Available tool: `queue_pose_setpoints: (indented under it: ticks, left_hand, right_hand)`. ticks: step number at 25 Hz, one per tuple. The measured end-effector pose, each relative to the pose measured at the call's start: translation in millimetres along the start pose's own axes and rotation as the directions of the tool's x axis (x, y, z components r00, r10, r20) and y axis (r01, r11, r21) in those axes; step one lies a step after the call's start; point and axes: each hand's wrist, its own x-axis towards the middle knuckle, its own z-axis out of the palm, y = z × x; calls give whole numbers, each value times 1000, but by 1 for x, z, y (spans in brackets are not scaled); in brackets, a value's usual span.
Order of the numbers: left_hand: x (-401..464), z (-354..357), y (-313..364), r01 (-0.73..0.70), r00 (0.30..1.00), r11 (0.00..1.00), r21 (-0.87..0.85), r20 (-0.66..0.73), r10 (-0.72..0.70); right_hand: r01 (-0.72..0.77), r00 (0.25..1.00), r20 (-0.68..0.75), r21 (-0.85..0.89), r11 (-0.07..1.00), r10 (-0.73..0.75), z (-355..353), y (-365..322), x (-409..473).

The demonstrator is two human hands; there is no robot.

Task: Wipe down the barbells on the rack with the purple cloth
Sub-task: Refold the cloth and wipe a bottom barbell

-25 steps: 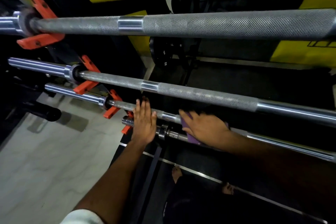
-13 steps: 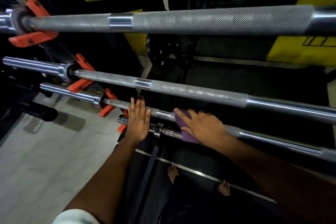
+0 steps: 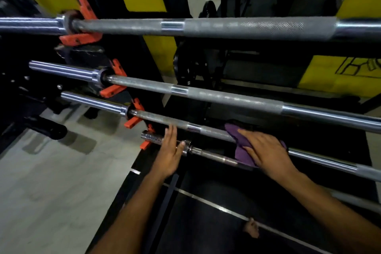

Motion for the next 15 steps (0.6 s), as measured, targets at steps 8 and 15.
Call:
queue_pose_setpoints:
  ticks: [8,15]
  left_hand:
    - [-270,10,-80,280,944,933,-226,-115,-311]
    - [-416,-15,-147,431,825,829,-357,-216,-522]
  right_hand:
    - [-496,866,358,526,690,349,-28,-165,-48]
    - [-465,776,630,535,705,33,-4,-327,-97]
